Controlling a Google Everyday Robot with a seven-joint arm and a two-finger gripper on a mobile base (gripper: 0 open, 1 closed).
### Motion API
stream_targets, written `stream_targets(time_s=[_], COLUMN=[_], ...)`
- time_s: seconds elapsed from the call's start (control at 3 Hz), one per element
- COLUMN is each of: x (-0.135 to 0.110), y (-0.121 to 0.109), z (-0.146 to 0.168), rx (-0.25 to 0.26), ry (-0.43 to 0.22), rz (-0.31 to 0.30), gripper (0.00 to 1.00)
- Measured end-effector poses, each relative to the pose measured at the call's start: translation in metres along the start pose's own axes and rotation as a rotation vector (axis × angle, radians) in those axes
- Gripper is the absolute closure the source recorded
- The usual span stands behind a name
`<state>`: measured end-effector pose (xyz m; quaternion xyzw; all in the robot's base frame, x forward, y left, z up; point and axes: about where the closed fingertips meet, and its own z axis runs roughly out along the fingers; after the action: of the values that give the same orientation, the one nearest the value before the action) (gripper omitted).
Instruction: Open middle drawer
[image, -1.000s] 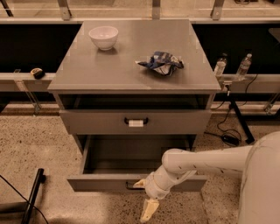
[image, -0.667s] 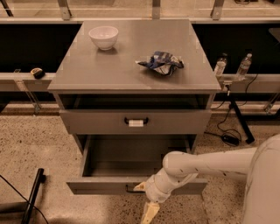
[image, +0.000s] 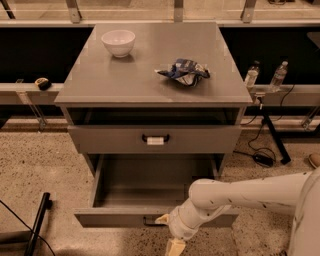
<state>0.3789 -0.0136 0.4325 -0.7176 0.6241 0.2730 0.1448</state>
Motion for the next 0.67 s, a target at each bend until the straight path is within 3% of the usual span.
stream_targets(time_s=[0.33, 0.67], x=[0.0007, -0.0067], y=[0.0251, 0.0330], z=[-0.0031, -0.0050], rx=[-0.013, -0.019], ry=[0.013, 0.001], rz=[0.036, 0.034], gripper=[0.22, 0.23])
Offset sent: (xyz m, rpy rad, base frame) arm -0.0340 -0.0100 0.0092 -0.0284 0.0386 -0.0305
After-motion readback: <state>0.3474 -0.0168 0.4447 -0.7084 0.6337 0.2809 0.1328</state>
